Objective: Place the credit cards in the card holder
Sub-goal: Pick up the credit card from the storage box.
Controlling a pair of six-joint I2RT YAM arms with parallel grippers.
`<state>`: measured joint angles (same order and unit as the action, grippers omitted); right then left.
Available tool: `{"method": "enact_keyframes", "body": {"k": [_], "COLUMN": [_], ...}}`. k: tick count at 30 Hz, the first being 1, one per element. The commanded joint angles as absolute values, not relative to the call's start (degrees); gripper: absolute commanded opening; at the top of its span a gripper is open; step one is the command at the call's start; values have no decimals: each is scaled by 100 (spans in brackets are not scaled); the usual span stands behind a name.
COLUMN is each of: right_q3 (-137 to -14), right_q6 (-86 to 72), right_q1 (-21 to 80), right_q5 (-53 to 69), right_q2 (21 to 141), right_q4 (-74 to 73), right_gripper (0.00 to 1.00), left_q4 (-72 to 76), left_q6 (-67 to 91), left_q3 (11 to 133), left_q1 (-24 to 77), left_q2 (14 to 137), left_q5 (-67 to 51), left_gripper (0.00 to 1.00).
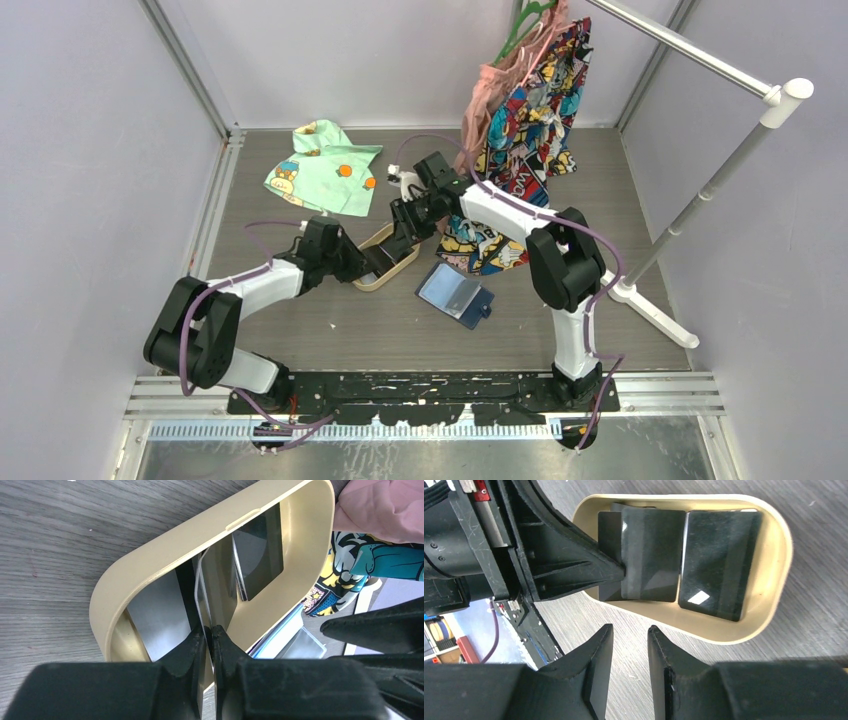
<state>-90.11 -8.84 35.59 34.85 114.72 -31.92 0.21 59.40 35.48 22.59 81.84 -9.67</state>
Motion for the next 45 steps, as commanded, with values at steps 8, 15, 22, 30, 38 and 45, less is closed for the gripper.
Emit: {"method": "enact_keyframes", "body": {"k": [8, 15, 22, 30, 38, 45], "right_q3": [-9350, -9555, -9791, -10172, -10360, -10413], "right_q6": [-699, -703, -704, -657, -598, -496], "right_q1": [3741, 3936, 4217, 4468, 4596, 4556], "right_q5": [3522, 3548, 3230, 2792, 2070, 1808], "right_q2": [11424, 11608, 11923, 12375, 12618, 12586], "right_q4": [-3286, -3347, -3429, -3671, -3796, -3835], "right_gripper": [38, 38, 31, 22, 21, 22], "left_q4": [-471, -757, -784, -726, -719, -956], "left_q6": [5720, 5703, 5709, 5747, 5757, 5559], "left_q3": [3888, 4082, 4050, 4019, 3991, 3938], "left_q1": [2215, 2189, 2115, 2062, 2024, 2011], "left_q2": [7905, 7854, 7809, 7780, 7721, 7356], "left_q5": [-967, -1077, -1105, -1155, -1229, -1232], "left_gripper": [0, 3, 0, 0, 0, 0]}}
